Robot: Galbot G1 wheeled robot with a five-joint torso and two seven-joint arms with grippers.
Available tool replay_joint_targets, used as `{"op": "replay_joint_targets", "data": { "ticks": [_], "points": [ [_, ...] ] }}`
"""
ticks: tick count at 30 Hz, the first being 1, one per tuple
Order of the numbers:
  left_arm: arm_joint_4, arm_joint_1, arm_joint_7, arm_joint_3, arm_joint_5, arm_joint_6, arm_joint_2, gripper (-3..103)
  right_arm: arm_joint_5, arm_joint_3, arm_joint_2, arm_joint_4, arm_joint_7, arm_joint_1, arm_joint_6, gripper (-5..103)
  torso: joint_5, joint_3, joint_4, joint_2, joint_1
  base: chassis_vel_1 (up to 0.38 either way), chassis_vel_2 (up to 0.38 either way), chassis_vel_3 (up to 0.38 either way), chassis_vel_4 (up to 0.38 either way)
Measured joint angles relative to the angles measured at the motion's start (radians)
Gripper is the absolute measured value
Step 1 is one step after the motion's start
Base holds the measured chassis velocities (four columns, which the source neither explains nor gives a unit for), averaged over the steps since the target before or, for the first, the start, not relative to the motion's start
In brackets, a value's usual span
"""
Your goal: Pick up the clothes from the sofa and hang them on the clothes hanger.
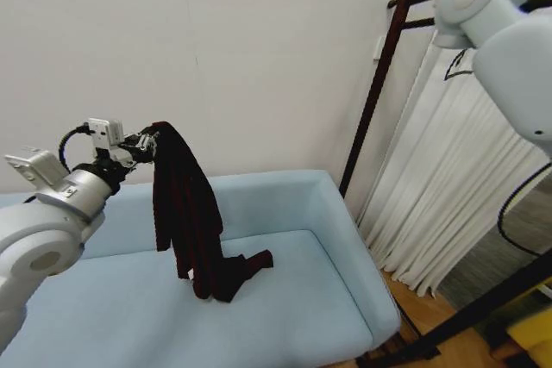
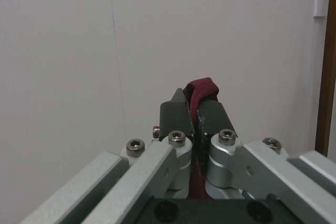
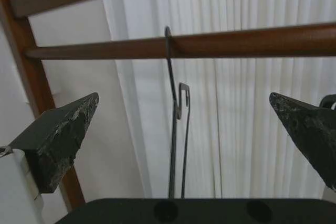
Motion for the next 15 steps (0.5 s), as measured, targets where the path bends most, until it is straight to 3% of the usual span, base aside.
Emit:
{"op": "replay_joint_targets", "data": {
  "ticks": [5, 15],
  "points": [
    [0.001, -0.001, 0.003, 0.006, 0.009, 0.000, -0.010, 2, -0.003, 0.035, 0.024, -0.047, -0.018, -0.047, 0.006, 100, -0.0008, 0.000, 0.0009, 0.000, 0.000, 0.000, 0.000, 0.000, 0.000],
    [0.012, -0.012, 0.004, 0.026, 0.030, 0.000, -0.030, 2, -0.003, 0.083, 0.085, -0.129, -0.040, -0.076, 0.006, 100, -0.0008, 0.000, 0.0004, 0.000, 0.000, 0.000, 0.000, 0.000, 0.000]
  ]
}}
